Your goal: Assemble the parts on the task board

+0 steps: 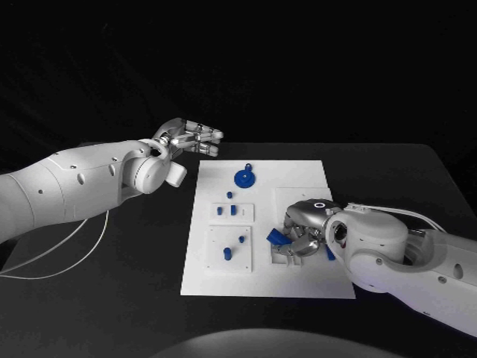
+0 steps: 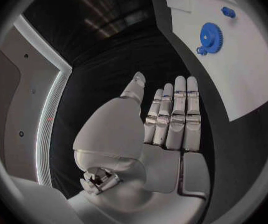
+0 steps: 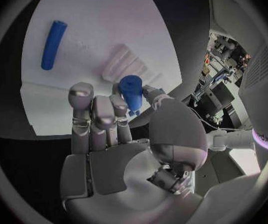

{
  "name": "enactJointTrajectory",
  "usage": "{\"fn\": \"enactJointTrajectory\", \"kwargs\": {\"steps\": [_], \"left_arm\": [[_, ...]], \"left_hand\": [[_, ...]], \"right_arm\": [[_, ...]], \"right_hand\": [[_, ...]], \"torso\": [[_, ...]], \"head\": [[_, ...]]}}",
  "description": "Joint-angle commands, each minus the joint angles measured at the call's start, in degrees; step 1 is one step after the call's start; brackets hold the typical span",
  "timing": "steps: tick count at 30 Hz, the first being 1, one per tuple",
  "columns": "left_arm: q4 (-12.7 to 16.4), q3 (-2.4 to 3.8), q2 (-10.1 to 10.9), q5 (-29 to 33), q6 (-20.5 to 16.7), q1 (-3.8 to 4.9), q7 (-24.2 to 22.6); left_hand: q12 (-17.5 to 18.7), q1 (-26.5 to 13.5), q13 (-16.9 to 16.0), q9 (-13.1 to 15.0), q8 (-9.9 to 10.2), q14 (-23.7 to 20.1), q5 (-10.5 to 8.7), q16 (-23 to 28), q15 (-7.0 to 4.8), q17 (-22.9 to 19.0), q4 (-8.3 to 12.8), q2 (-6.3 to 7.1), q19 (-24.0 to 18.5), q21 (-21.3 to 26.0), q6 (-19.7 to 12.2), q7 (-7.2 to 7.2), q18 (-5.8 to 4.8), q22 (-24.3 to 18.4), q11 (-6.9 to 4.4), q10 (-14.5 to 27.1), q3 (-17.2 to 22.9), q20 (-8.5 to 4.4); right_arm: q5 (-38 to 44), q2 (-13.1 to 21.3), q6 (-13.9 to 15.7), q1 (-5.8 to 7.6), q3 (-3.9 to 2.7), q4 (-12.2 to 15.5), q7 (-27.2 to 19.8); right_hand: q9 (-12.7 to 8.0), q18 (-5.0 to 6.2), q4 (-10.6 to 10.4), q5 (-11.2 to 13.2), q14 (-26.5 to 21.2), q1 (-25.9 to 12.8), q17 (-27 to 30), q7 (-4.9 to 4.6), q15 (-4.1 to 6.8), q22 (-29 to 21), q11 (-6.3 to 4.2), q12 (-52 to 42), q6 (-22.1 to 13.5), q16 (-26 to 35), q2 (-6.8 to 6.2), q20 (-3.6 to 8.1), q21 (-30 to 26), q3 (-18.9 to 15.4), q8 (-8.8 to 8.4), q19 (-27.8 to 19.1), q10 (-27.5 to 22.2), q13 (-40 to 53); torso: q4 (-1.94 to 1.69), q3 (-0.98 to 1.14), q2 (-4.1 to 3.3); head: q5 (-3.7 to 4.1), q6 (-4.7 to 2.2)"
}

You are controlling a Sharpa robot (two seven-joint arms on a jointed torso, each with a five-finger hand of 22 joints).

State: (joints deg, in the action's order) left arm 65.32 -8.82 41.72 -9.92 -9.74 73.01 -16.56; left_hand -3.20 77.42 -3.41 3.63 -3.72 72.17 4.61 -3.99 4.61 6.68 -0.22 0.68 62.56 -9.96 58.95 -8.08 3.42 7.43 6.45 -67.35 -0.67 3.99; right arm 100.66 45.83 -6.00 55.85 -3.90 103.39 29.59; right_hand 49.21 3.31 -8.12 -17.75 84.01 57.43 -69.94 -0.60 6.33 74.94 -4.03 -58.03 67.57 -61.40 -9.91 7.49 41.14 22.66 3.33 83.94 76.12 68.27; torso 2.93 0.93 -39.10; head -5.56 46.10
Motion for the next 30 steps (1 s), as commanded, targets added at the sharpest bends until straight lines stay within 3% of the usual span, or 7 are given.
{"fn": "enactJointTrajectory", "kwargs": {"steps": [1, 13, 24, 30], "left_arm": [[0.16, 0.04, 0.00, -0.21, 0.72, 0.01, -0.22], [0.15, 0.04, 0.16, -0.35, 0.78, 0.02, 0.06], [0.17, 0.04, 0.30, -0.38, 0.82, 0.02, 0.17], [0.18, 0.04, 0.30, -0.40, 0.84, 0.02, 0.20]], "left_hand": [[-0.27, -0.65, -0.02, -0.02, 0.05, 0.04, -0.32, -0.01, 0.32, 0.07, -0.39, -0.07, -0.31, -0.07, -0.40, -0.03, -0.52, -0.06, 0.01, 0.31, 0.07, 0.06], [-0.27, -0.81, -0.02, -0.01, 0.05, 0.03, -0.27, -0.01, 0.33, 0.09, -0.56, -0.02, -0.30, -0.06, -0.40, -0.03, -0.52, -0.13, 0.03, 0.39, 0.09, 0.07], [-0.28, -0.86, -0.03, -0.01, 0.04, 0.02, -0.29, -0.01, 0.34, 0.10, -0.67, 0.01, -0.29, -0.07, -0.40, -0.03, -0.51, -0.14, 0.05, 0.44, 0.11, 0.08], [-0.27, -0.88, -0.03, -0.01, 0.05, 0.02, -0.30, -0.01, 0.35, 0.11, -0.81, 0.12, -0.30, -0.06, -0.42, -0.04, -0.50, -0.18, 0.06, 0.48, 0.18, 0.09]], "right_arm": [[-3.44, 0.41, 2.01, -0.07, 0.02, 0.34, -0.04], [-21.13, 2.21, 1.42, -0.07, 0.02, 1.33, 3.71], [-30.74, 3.10, 1.32, -0.07, 0.02, 1.21, 8.74], [-32.90, 3.07, 1.94, -0.07, 0.02, 0.54, 11.09]], "right_hand": [[0.33, -0.59, 9.31, -1.03, 0.42, -0.88, 0.15, 1.38, 0.50, 4.88, -0.29, -0.18, 1.70, -0.10, 0.12, 0.56, 0.27, 8.61, 0.38, 3.07, 0.34, 0.12], [0.17, -0.66, 11.37, -7.01, 0.35, -2.05, 0.41, 1.51, 0.60, 4.81, -0.41, -0.12, 2.17, -0.36, 2.13, 0.67, 0.12, 5.54, 0.38, 3.05, 0.55, 0.34], [-0.26, -0.73, 11.88, -8.21, 0.29, -2.74, 0.58, 1.52, 0.60, 4.71, -0.40, 0.11, 2.34, -0.39, 2.86, 0.67, -0.29, 4.02, 0.37, 3.01, 0.48, 0.32], [-0.45, -0.75, 11.22, -7.24, 0.29, -3.74, 0.61, 1.51, 0.59, 4.66, -0.38, 0.15, 2.49, -0.39, 3.04, 0.67, -0.51, 3.62, 0.36, 3.00, 0.51, 0.31]], "torso": [[0.02, 0.00, -0.01], [0.02, -0.02, 0.00], [0.03, -0.04, 0.02], [0.02, 0.01, -0.02]], "head": [[0.04, -0.03], [0.02, 0.12], [0.05, 0.21], [0.12, 0.23]]}}
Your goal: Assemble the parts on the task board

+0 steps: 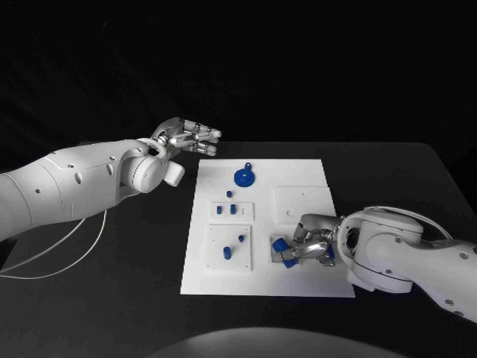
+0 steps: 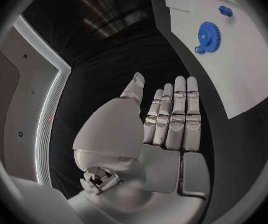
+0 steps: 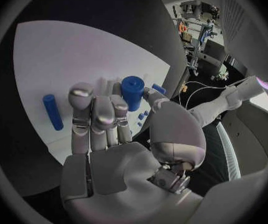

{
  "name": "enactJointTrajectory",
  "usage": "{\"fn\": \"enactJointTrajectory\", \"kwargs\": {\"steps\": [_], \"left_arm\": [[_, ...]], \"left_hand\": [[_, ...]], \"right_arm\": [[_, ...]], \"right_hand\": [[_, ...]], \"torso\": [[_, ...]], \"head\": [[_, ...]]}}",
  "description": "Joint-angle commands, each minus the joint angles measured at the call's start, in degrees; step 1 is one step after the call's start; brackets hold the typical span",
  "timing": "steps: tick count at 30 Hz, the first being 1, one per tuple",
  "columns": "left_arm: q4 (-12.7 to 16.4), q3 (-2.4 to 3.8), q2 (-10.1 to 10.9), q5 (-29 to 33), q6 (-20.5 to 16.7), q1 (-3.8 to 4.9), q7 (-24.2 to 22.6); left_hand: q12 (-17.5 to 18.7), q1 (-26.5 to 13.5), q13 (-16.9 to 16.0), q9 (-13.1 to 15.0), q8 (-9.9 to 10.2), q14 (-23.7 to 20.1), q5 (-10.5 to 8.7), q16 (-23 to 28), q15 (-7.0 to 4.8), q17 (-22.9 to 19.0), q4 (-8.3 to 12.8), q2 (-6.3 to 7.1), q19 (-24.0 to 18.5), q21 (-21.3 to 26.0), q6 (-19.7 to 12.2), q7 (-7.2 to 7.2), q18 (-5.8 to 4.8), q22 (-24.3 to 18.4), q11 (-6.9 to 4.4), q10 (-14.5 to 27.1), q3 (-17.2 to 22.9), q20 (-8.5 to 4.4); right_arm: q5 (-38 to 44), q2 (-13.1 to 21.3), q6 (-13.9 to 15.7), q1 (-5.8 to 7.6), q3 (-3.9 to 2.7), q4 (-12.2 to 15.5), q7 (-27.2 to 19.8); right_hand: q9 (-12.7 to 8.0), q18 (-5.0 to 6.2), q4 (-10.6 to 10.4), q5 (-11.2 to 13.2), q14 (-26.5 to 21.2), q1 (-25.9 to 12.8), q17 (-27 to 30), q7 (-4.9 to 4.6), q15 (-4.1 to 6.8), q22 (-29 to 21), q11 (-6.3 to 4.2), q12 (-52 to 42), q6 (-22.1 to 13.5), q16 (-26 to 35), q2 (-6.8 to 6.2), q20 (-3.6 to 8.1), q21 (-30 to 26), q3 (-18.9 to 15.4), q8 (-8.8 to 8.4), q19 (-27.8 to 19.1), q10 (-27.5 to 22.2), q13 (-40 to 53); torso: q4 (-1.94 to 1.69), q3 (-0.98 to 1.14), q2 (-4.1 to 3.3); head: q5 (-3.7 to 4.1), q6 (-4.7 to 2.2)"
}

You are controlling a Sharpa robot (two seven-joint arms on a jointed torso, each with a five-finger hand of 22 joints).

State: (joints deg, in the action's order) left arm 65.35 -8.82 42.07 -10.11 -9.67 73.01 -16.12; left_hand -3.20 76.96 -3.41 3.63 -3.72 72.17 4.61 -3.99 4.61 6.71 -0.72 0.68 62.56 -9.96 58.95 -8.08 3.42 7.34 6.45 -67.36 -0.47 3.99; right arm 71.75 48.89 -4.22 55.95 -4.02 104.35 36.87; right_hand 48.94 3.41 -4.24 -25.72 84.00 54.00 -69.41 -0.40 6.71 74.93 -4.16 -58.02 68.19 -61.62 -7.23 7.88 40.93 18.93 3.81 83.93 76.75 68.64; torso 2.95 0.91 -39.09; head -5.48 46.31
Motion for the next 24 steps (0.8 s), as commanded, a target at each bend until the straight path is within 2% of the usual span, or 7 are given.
{"fn": "enactJointTrajectory", "kwargs": {"steps": [1, 7, 12, 17, 18, 20, 24], "left_arm": [[0.14, 0.04, -0.06, -0.21, 0.76, 0.02, -0.23], [0.13, 0.04, -0.09, -0.22, 0.78, 0.02, -0.20], [0.12, 0.04, -0.09, -0.23, 0.80, 0.02, -0.14], [0.12, 0.04, -0.10, -0.33, 0.82, 0.02, -0.09], [0.11, 0.04, -0.10, -0.35, 0.84, 0.02, -0.07], [0.11, 0.04, -0.10, -0.38, 0.85, 0.02, -0.05], [0.10, 0.04, -0.10, -0.43, 0.86, 0.02, -0.02]], "left_hand": [[-0.27, -0.42, -0.03, -0.02, 0.05, 0.02, -0.30, -0.01, 0.35, 0.08, -0.31, 0.12, -0.30, -0.06, -0.42, -0.04, -0.50, -0.09, 0.06, 0.48, -0.01, 0.09], [-0.27, -0.42, -0.03, -0.02, 0.05, 0.02, -0.30, -0.01, 0.35, 0.08, -0.31, 0.12, -0.30, -0.06, -0.42, -0.04, -0.50, -0.09, 0.06, 0.48, -0.01, 0.09], [-0.27, -0.52, -0.03, -0.02, 0.05, 0.00, -0.27, -0.01, 0.36, 0.08, -0.47, 0.08, -0.29, -0.06, -0.43, -0.04, -0.50, -0.11, 0.07, 0.49, 0.02, 0.10], [-0.27, -0.55, -0.03, -0.02, 0.06, 0.01, -0.25, -0.01, 0.36, 0.08, -0.50, 0.05, -0.30, -0.06, -0.43, -0.05, -0.50, -0.11, 0.07, 0.49, 0.02, 0.10], [-0.27, -0.55, -0.03, -0.02, 0.06, 0.01, -0.25, -0.01, 0.36, 0.08, -0.50, 0.05, -0.30, -0.06, -0.43, -0.05, -0.50, -0.11, 0.07, 0.49, 0.02, 0.10], [-0.27, -0.57, -0.03, -0.02, 0.05, -0.07, -0.26, 0.01, 0.38, 0.08, -0.62, 0.08, -0.33, -0.04, -0.44, -0.05, -0.50, -0.13, 0.09, 0.54, 0.04, 0.12], [-0.27, -0.57, -0.03, -0.02, 0.05, -0.07, -0.26, 0.01, 0.38, 0.08, -0.62, 0.08, -0.33, -0.04, -0.44, -0.05, -0.50, -0.13, 0.09, 0.54, 0.04, 0.12]], "right_arm": [[-4.16, -0.03, 0.37, -0.17, 0.14, -0.53, 4.12], [-4.65, -0.25, 1.49, -0.17, 0.14, -1.04, 4.97], [-4.92, -0.58, 2.72, -0.17, 0.14, -1.43, 5.18], [-5.26, -0.97, 3.61, -0.17, 0.14, -1.77, 5.10], [-5.36, -1.08, 3.83, -0.17, 0.14, -1.84, 5.05], [-5.51, -1.18, 3.98, -0.17, 0.13, -1.92, 4.98], [-5.83, -1.41, 4.28, -0.17, 0.13, -2.04, 4.83]], "right_hand": [[-0.27, -0.86, 7.12, 1.28, 0.28, -0.50, 0.11, 1.31, 0.22, 4.69, -0.26, 0.11, 1.86, -0.13, 0.42, 0.29, -0.24, 7.46, -0.13, 3.04, -0.10, -0.03], [-0.45, -0.84, 6.12, 3.08, 0.27, -1.84, 0.18, 1.28, 0.23, 4.64, -0.23, 0.16, 2.01, -0.08, 0.40, 0.31, -0.48, 8.81, -0.09, 3.05, -0.07, -0.01], [-0.66, -0.80, 4.92, 6.04, 0.27, -2.76, 0.20, 1.22, 0.22, 4.63, -0.19, 0.15, 2.11, -0.09, 0.51, 0.30, -0.52, 9.02, -0.12, 3.08, -0.03, 0.01], [-1.13, -0.76, 1.44, 13.86, 0.27, -3.78, 0.30, 1.15, 0.15, 4.63, -0.08, 0.14, 2.51, 0.02, -1.20, 0.25, -0.52, 10.51, -0.11, 3.10, 0.05, 0.02], [-1.17, -0.74, 0.06, 16.74, 0.27, -3.95, 0.30, 1.10, 0.13, 4.62, -0.03, 0.16, 2.67, 0.01, -1.88, 0.23, -0.54, 10.42, -0.11, 3.10, 0.06, 0.01], [-1.19, -0.71, -2.24, 19.52, 0.27, -3.80, 0.30, 1.02, 0.10, 4.64, 0.03, 0.16, 2.83, 0.01, -2.75, 0.20, -0.49, 10.43, -0.11, 3.11, 0.08, 0.00], [-1.15, -0.67, -6.17, 22.67, 0.26, -3.87, 0.30, 0.91, 0.07, 4.62, 0.12, 0.16, 2.98, 0.01, -4.49, 0.17, -0.53, 9.71, -0.10, 3.10, 0.08, 0.00]], "torso": [[0.00, 0.03, -0.03], [-0.01, 0.02, -0.03], [-0.02, 0.02, -0.03], [-0.03, 0.01, 0.00], [-0.01, 0.01, 0.00], [-0.01, 0.01, -0.02], [-0.03, -0.01, -0.02]], "head": [[0.04, 0.02], [0.11, 0.03], [0.14, 0.00], [0.17, -0.02], [0.16, -0.02], [0.18, -0.05], [0.20, -0.07]]}}
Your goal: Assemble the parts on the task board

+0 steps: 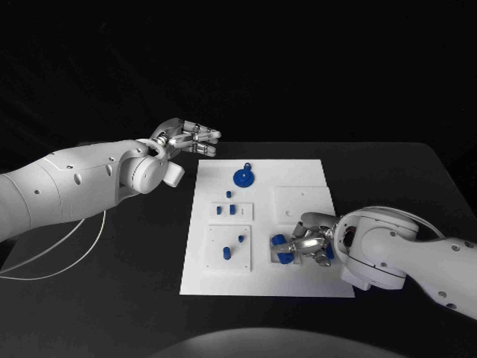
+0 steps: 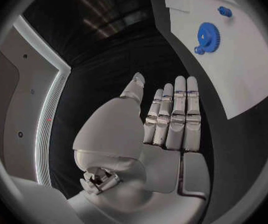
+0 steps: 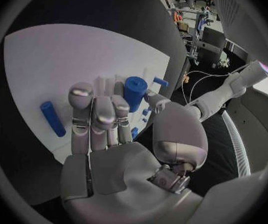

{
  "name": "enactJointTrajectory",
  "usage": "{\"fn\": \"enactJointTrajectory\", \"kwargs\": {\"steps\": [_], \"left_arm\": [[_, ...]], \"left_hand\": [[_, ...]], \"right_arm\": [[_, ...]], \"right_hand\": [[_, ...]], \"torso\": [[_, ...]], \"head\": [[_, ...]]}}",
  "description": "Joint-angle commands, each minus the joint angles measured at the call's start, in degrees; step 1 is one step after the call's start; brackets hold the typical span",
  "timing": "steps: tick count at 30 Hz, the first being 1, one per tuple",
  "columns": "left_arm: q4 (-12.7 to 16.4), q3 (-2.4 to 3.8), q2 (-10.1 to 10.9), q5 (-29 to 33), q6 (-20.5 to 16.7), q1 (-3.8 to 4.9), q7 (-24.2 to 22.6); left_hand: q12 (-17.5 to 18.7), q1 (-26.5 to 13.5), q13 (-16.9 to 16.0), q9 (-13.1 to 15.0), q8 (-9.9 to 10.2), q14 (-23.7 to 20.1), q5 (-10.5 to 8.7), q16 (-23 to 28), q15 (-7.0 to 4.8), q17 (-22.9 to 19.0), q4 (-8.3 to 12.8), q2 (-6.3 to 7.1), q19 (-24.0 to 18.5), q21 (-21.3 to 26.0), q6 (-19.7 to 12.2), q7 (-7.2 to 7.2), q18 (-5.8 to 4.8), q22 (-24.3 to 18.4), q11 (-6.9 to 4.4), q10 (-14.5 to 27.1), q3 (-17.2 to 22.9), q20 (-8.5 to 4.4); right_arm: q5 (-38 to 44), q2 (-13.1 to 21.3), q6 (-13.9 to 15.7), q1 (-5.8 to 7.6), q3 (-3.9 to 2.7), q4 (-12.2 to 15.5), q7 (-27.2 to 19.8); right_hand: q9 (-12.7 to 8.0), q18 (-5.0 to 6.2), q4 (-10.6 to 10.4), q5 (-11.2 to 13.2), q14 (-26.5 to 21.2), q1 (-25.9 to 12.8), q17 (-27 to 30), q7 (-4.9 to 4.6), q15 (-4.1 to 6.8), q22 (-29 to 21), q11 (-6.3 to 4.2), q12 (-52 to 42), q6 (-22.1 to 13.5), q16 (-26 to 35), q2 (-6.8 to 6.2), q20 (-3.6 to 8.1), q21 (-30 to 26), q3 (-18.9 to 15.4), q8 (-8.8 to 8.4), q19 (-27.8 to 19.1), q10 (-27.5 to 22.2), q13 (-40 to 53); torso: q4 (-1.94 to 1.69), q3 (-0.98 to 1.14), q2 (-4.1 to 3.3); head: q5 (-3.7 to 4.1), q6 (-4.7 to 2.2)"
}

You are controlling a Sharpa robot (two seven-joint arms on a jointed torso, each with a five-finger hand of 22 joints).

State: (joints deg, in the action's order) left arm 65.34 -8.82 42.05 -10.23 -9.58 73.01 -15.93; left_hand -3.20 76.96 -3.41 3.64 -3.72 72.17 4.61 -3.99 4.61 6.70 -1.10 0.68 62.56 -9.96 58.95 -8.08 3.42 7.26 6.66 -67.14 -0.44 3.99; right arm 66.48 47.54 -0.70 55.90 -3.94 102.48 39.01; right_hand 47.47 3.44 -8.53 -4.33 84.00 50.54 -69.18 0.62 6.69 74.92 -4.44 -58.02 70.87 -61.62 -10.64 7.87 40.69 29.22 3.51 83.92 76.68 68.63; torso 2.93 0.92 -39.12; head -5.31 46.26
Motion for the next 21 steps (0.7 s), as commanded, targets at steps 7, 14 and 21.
{"fn": "enactJointTrajectory", "kwargs": {"steps": [7, 14, 21], "left_arm": [[0.09, 0.04, -0.09, -0.36, 0.75, 0.02, -0.19], [0.08, 0.04, -0.05, -0.41, 0.65, 0.02, -0.19], [0.09, 0.04, 0.01, -0.51, 0.59, 0.02, -0.18]], "left_hand": [[-0.27, -0.58, -0.03, -0.02, 0.05, -0.07, -0.26, 0.01, 0.38, 0.09, -0.24, 0.08, -0.33, -0.04, -0.44, -0.05, -0.51, -0.05, -0.12, 0.33, 0.01, 0.12], [-0.27, -0.58, -0.03, -0.02, 0.05, -0.07, -0.26, 0.01, 0.38, 0.09, -0.24, 0.08, -0.33, -0.04, -0.44, -0.05, -0.51, -0.05, -0.12, 0.33, 0.01, 0.12], [-0.27, -0.61, -0.03, -0.02, 0.05, -0.10, -0.27, -0.01, 0.40, 0.10, -0.40, 0.18, -0.36, -0.01, -0.46, -0.05, -0.50, -0.10, -0.11, 0.34, 0.05, 0.14]], "right_arm": [[-1.21, -0.32, 0.85, -0.11, 0.05, -0.25, 2.28], [-1.97, -0.28, 0.23, -0.11, 0.05, -0.11, 1.56], [-2.28, -0.02, -0.35, -0.12, 0.04, 0.30, 0.48]], "right_hand": [[0.01, -0.91, -8.11, 1.53, 0.25, -1.48, -0.17, -0.14, 0.24, 4.66, 0.34, 0.35, 0.27, 0.05, -2.49, 0.45, -0.21, -4.94, 0.21, 3.11, 0.24, 0.14], [-0.02, -0.91, -8.22, 1.50, 0.25, -2.31, -0.24, -0.17, 0.26, 4.62, 0.37, 0.49, 0.20, 0.14, -2.58, 0.48, -0.36, -10.30, 0.21, 3.08, 0.18, 0.20], [-0.05, -0.89, -8.38, 1.48, 0.27, -1.58, -0.31, -0.22, 0.24, 4.62, 0.40, 0.61, 0.09, 0.33, -2.49, 0.46, -0.39, -15.35, 0.22, 3.09, 0.17, 0.31]], "torso": [[0.00, 0.00, 0.02], [0.04, 0.00, 0.02], [0.04, 0.04, 0.00]], "head": [[0.12, -0.07], [0.19, -0.08], [0.20, -0.15]]}}
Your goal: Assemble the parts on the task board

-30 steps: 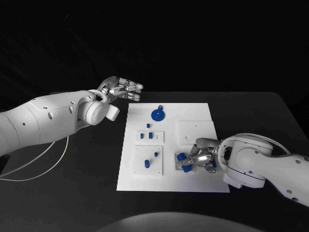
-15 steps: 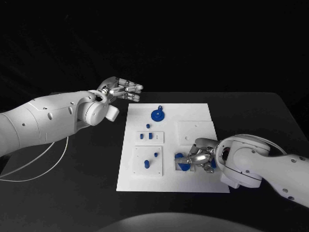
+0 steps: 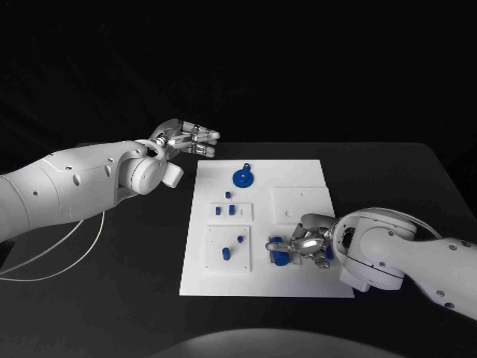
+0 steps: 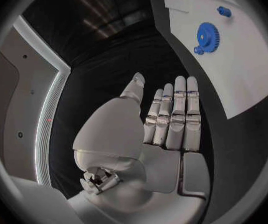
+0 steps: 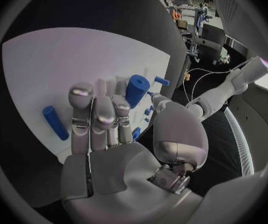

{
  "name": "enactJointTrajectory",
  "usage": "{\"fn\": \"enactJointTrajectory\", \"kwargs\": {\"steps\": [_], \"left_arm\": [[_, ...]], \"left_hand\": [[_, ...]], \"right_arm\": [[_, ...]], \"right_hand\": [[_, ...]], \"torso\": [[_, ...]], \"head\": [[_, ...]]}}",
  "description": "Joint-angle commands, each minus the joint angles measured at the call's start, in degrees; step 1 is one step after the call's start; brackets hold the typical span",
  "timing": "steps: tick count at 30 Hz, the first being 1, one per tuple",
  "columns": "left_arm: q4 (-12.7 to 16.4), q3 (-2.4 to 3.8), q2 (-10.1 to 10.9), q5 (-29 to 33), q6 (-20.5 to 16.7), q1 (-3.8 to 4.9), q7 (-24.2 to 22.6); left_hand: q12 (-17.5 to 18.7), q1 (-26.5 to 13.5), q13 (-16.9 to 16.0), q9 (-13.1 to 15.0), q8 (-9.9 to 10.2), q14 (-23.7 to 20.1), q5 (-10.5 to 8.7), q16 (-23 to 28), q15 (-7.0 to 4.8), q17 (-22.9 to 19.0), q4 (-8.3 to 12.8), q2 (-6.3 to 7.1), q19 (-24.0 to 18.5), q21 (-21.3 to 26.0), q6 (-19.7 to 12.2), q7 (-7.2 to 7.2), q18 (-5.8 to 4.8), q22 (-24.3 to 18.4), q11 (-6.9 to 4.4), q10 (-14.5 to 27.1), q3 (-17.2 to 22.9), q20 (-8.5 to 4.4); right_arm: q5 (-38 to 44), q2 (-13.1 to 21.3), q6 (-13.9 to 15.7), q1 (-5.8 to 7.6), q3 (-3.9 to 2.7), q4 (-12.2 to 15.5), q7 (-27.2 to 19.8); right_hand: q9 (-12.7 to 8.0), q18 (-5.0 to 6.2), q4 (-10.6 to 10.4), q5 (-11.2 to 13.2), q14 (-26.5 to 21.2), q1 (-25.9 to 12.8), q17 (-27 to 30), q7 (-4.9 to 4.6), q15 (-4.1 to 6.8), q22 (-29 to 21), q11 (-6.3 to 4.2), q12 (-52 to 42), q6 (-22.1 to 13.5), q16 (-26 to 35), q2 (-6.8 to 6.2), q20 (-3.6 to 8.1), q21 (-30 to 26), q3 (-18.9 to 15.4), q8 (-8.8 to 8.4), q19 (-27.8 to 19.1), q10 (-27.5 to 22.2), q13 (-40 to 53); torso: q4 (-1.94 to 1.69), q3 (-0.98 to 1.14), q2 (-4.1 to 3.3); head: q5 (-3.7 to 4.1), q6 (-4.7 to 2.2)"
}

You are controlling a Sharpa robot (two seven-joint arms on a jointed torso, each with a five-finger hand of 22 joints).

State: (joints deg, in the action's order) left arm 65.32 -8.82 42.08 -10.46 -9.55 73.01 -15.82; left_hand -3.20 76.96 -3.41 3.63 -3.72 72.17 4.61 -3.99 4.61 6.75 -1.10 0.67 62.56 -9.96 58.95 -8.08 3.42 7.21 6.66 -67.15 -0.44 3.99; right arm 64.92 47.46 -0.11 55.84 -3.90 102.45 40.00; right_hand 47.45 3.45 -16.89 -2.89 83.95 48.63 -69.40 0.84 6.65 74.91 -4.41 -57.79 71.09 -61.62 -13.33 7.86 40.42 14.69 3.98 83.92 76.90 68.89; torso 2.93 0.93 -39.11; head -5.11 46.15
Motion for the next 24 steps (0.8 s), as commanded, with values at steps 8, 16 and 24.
{"fn": "enactJointTrajectory", "kwargs": {"steps": [8, 16, 24], "left_arm": [[0.11, 0.04, 0.13, -0.37, 0.47, 0.02, -0.31], [0.03, 0.04, 0.27, -0.43, 0.41, 0.02, -0.30], [-0.09, 0.03, 0.33, -0.47, 0.40, 0.02, -0.27]], "left_hand": [[-0.27, -0.57, -0.03, -0.02, 0.05, -0.14, -0.26, 0.00, 0.40, 0.05, -0.40, 0.22, -0.38, 0.01, -0.45, -0.05, -0.51, -0.07, -0.12, 0.32, 0.06, 0.15], [-0.28, -0.56, -0.03, -0.01, 0.05, -0.17, -0.27, 0.00, 0.41, 0.04, -0.40, 0.22, -0.41, 0.03, -0.44, -0.04, -0.52, -0.10, -0.11, 0.33, 0.08, 0.16], [-0.28, -0.56, -0.03, -0.01, 0.05, -0.17, -0.27, 0.00, 0.41, 0.04, -0.40, 0.22, -0.41, 0.03, -0.44, -0.04, -0.52, -0.10, -0.11, 0.33, 0.08, 0.16]], "right_arm": [[-1.11, 1.52, -1.97, -0.07, -0.23, 1.59, -1.98], [-2.28, 3.48, -3.53, -0.07, -1.36, 2.86, -3.25], [-3.20, 4.63, -6.27, -0.08, -1.98, 3.18, -4.36]], "right_hand": [[0.09, -0.85, -0.01, 0.00, 0.36, 2.39, -0.20, -0.39, 0.31, 4.63, 0.32, 0.33, 0.02, 0.42, 0.36, 0.47, -0.18, -1.34, -0.22, 3.10, 0.06, 0.23], [5.45, -0.75, 0.55, -8.53, 0.41, 8.89, -0.20, -0.18, 0.20, 4.72, 0.31, -0.05, -0.21, 0.39, 3.76, 0.30, 0.06, -12.54, 0.13, 3.09, -0.01, 0.51], [16.56, -0.65, 6.94, -17.55, 0.33, 13.28, -0.16, -0.12, 0.20, 4.78, 0.33, -0.55, -1.78, 0.11, 8.17, 0.21, 0.24, -23.39, -0.23, 3.04, -0.33, 0.41]], "torso": [[0.04, 0.03, 0.01], [0.10, 0.01, 0.04], [0.03, 0.03, -0.04]], "head": [[-0.05, -0.13], [-0.14, -0.30], [-0.06, -0.25]]}}
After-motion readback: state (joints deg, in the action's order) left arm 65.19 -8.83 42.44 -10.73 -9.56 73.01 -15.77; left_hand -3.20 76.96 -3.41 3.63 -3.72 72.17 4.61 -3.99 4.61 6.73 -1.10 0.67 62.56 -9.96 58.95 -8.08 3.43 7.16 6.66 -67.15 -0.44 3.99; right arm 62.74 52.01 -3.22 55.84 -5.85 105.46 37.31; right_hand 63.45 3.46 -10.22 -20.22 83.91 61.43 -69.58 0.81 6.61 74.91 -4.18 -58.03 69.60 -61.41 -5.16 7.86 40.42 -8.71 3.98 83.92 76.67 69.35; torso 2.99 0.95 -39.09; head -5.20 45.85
